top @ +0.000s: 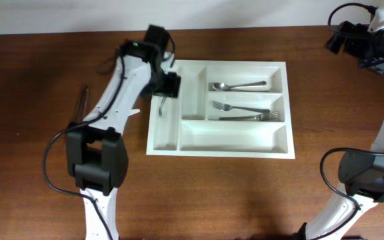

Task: Pack container
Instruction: 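Carry the small spoon with left gripper into the tray's left compartment, then return left gripper to the tongs and lower over them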

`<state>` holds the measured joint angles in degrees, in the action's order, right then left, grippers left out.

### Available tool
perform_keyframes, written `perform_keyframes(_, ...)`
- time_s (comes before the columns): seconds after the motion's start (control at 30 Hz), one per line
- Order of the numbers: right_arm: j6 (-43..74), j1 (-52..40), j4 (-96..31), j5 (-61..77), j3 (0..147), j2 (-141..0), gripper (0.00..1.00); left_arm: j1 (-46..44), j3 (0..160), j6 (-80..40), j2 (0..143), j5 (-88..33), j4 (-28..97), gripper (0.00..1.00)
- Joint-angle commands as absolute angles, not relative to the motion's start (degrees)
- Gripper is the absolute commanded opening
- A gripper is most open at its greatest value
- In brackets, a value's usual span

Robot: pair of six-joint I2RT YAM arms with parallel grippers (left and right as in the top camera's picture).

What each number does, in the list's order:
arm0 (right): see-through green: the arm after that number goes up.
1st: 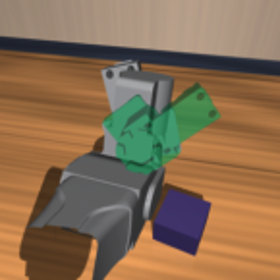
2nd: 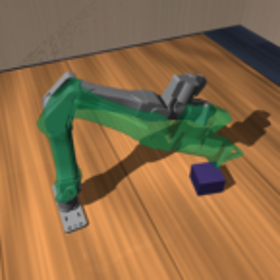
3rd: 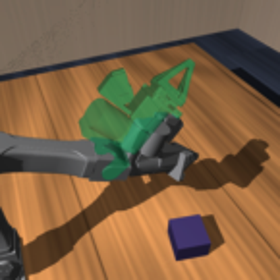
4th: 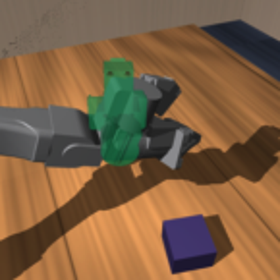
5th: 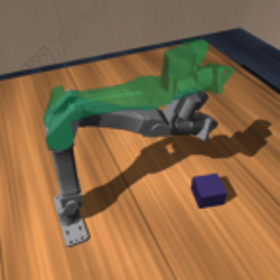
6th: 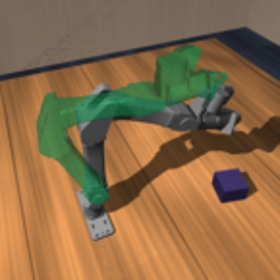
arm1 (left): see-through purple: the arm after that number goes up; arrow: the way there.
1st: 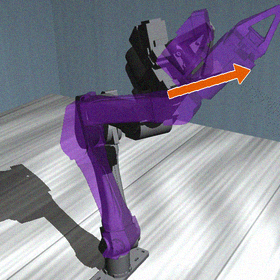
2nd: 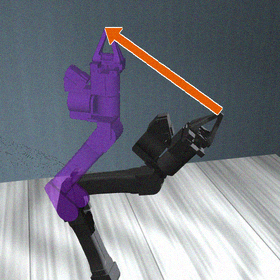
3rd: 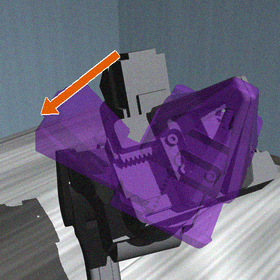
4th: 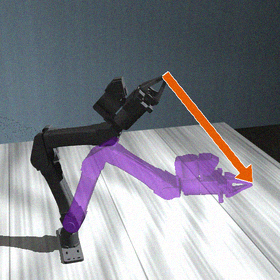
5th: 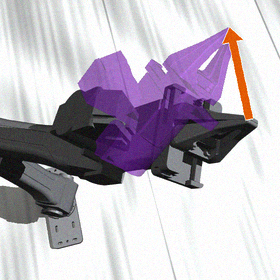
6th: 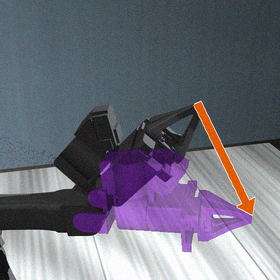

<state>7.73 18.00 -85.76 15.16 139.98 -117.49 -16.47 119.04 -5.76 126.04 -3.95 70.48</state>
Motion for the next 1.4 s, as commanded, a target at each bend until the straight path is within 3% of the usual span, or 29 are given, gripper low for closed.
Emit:
perform_keyframes(0.0, 8.01, 17.63, -85.93, 15.90, 139.94, -117.91, 0.99, -12.67, 127.61, -4.23, 125.60, 2.96, 74.96, 0.82)
perform_keyframes(0.03, 8.01, 17.63, -85.93, 15.90, 139.94, -117.91, 0.99, -11.14, 129.47, -4.23, 125.60, 3.11, 76.31, 0.99)
perform_keyframes(0.2, 8.01, 17.63, -85.95, 15.90, 139.94, -117.91, 0.99, -6.00, 129.49, -4.49, 125.69, 2.26, 78.39, 0.99)
perform_keyframes(0.33, 8.01, 17.63, -85.93, 15.90, 139.94, -117.91, 0.99, -2.48, 127.59, -13.82, 125.69, 2.17, 79.31, 1.00)
perform_keyframes(0.43, 8.01, 17.63, -85.95, 15.90, 139.94, -117.91, 0.99, -0.69, 125.23, -13.61, 125.69, 3.64, 79.31, 1.00)
perform_keyframes(0.6, 8.03, 17.63, -85.95, 15.92, 139.94, -117.91, 0.99, 1.43, 121.67, 6.81, 125.69, 4.08, 79.83, 1.00)
perform_keyframes(0.73, 8.03, 17.63, -86.00, 15.92, 139.94, -117.91, 0.99, 2.26, 119.15, 28.69, 125.69, 4.38, 83.22, 0.82)
perform_keyframes(0.83, 8.01, 17.63, -86.13, 15.90, 139.94, -117.91, 0.99, 2.55, 117.91, 36.75, 125.69, 6.48, 84.97, 0.76)
perform_keyframes(0.97, 8.01, 17.63, -86.15, 15.88, 139.94, -117.91, 0.99, 2.70, 117.82, 29.71, 125.69, 5.45, 83.96, 0.82)
perform_keyframes(1.07, 8.01, 17.63, -86.17, 15.88, 139.94, -117.91, 0.99, 3.86, 117.78, 15.44, 125.69, -1.48, 83.40, 0.96)
perform_keyframes(1.17, 8.01, 17.63, -86.13, 15.88, 139.94, -117.91, 0.99, 6.68, 117.78, 8.86, 125.69, -10.59, 83.68, 0.95)
perform_keyframes(1.37, 8.01, 17.63, -86.17, 15.90, 139.92, -117.91, 0.99, 15.99, 117.78, 6.92, 125.69, -27.33, 89.78, 0.91)
